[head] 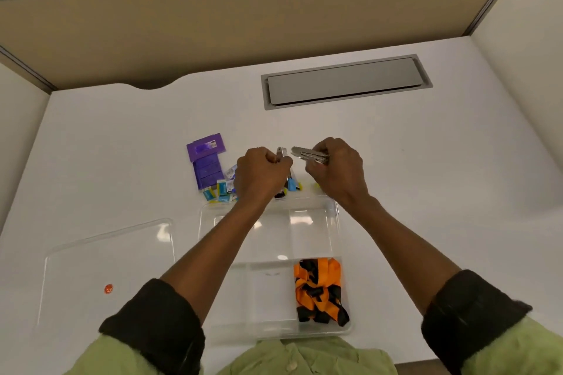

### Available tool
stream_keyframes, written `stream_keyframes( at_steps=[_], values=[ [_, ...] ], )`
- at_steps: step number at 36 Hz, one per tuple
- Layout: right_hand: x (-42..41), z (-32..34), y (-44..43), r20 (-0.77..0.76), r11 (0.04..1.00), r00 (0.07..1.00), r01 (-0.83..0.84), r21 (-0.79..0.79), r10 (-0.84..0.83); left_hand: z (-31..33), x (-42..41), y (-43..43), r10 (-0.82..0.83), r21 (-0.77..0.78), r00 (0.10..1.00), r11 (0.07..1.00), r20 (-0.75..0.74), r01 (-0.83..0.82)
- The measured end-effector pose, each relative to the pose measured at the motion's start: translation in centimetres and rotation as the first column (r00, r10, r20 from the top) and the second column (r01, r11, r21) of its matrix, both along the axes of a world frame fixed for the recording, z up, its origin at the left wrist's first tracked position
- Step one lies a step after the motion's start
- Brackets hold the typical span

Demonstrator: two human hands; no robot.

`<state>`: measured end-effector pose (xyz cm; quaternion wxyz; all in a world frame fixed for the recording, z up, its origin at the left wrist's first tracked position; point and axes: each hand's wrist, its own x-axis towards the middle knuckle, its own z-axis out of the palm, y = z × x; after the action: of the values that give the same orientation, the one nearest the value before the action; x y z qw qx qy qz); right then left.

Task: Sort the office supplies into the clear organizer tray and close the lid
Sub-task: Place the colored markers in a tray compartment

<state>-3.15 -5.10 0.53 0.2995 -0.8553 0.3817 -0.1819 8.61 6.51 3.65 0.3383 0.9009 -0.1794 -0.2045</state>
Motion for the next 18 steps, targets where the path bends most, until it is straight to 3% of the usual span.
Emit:
stream_keyframes(
  at_steps=[4,11,15,18],
  values=[
    [-3.5,2.6,1.9,0.064,0.997,0.997,-0.041,0.061,0.037,1.6,-1.1,4.1,0.026,-0.128,0.986,0.991,-0.164,-0.048],
    [-6.3,2.6,4.7,-0.179,0.933,0.942,-0.227,0.278,0.283,1.7,-3.7,11.5,0.09,-0.086,0.922,0.987,-0.378,-0.132],
    [-5.0,0.2,6.0,-0.326,0.892,0.859,-0.273,0.361,0.395,0.9,-5.3,14.1,0.11,-0.067,0.912,0.987,-0.395,-0.148],
    [-4.3,-1.5,6.9,-0.346,0.888,0.845,-0.281,0.364,0.409,0.6,-6.0,15.1,0.111,-0.066,0.914,0.987,-0.39,-0.148]
  ],
)
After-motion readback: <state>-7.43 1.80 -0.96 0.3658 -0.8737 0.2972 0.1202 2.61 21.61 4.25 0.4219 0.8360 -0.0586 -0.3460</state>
